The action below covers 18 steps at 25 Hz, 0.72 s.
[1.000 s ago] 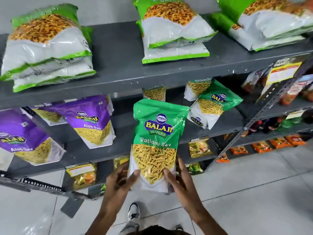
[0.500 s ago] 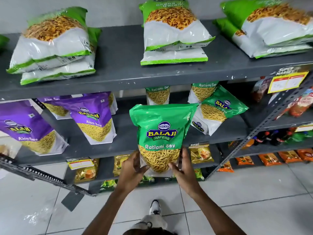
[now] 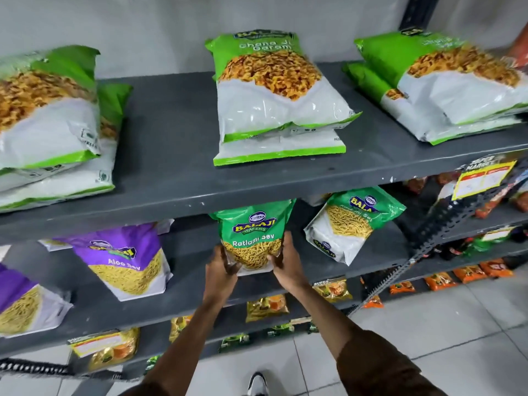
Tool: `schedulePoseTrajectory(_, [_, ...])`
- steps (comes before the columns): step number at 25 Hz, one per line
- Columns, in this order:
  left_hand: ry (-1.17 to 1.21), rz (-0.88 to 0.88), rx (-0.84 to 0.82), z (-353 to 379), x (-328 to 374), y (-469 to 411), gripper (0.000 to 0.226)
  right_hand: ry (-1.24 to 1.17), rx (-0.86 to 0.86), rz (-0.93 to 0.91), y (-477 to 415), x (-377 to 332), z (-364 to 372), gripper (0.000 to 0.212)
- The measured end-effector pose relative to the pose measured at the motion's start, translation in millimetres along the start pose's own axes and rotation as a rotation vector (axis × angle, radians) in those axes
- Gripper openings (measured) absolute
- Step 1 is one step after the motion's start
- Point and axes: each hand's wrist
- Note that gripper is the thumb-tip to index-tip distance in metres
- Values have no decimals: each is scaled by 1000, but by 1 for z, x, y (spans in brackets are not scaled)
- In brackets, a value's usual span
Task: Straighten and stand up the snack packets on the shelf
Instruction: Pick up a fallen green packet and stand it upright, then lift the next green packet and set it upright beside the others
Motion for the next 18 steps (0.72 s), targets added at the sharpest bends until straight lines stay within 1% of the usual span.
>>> schedulePoseTrajectory(2, [41, 3, -21, 1, 1, -10, 52, -25, 9, -4, -10, 2, 3, 49])
schedulePoseTrajectory(3, [63, 21, -39, 0, 1, -10, 55, -41, -7, 5, -11, 1, 2, 48])
schedulePoseTrajectory(4, [65, 39, -44, -2, 1, -8, 60, -54, -43, 25, -10, 0, -2, 53])
schedulePoseTrajectory(5, [67, 48, -9, -1, -2, -2, 68, -49, -87, 53, -7, -1, -8, 62])
schedulePoseTrajectory(6, [72, 44, 54, 0, 2, 12, 75, -54, -108, 60, -2, -2, -15, 72])
schedulePoseTrajectory(7, [26, 60, 135, 3, 7, 32, 81, -57, -71, 49, 5, -1, -24, 77])
schedulePoseTrajectory(8, [-52, 176, 203, 7, 21, 55, 77, -75, 37, 12, 12, 0, -37, 73])
schedulePoseTrajectory(9, [-163, 379, 212, 13, 39, 76, 67, -106, 184, -38, 19, -4, -53, 63])
schedulePoseTrajectory(11, [-384, 883, 147, 40, 68, 84, 39, -113, 469, -157, 23, -9, -86, 43])
schedulePoseTrajectory(12, [-422, 972, 97, 54, 89, 74, 30, -82, 583, -171, 16, -6, -101, 42])
schedulePoseTrajectory(13, [-395, 914, 71, 73, 110, 57, 28, -73, 674, -122, 9, -2, -119, 48])
schedulePoseTrajectory(14, [-322, 766, 46, 90, 133, 37, 27, -84, 731, -25, -3, 10, -135, 57])
schedulePoseTrajectory(15, [-262, 588, 31, 106, 152, 14, 28, -94, 729, 118, -13, 22, -147, 66])
schedulePoseTrajectory(16, [-204, 394, -33, 117, 167, -11, 31, -104, 693, 250, -22, 32, -157, 75])
schedulePoseTrajectory(17, [-151, 203, -134, 130, 174, -34, 35, -148, 618, 333, -26, 43, -167, 83])
schedulePoseTrajectory(18, [-97, 12, -254, 140, 179, -49, 40, -244, 529, 384, -29, 55, -173, 89])
Point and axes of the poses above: each hand's wrist, its own y-axis away from the middle knuckle, its own z-axis out of the palm, x = y × z, and after that the axes turned 9 degrees about -y, right-handed
